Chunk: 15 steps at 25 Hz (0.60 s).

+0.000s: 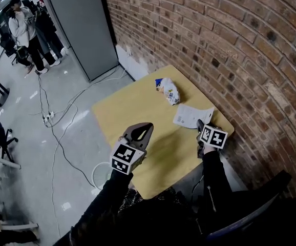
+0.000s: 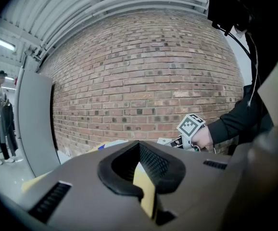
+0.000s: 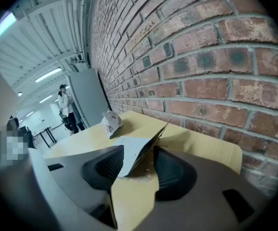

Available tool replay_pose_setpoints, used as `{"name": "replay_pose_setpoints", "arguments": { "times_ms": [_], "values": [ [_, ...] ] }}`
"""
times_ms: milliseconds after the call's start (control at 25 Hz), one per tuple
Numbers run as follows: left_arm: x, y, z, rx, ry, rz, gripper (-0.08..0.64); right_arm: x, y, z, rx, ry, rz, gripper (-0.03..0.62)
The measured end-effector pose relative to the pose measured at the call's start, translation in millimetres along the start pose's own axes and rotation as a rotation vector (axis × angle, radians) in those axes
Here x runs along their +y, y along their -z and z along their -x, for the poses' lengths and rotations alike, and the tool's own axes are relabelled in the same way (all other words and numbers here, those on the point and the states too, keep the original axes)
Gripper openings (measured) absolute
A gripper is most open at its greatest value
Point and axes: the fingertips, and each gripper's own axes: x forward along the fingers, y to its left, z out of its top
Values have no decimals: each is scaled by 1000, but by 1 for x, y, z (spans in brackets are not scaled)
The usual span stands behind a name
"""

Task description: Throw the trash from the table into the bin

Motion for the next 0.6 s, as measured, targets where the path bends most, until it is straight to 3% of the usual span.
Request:
{"name": "replay_pose_setpoints", "arguments": {
  "times_ms": [40,200,600],
  "values": [
    [3,3,3,4,-10,4,5,3,1,0,2,0,16,199],
    [11,9,14,0,-39,32,5,11,1,4,-16,5,33,18],
    [24,5,44,-25,-82,31,5,64,-8,12,-38,-88,85,14]
  ]
}}
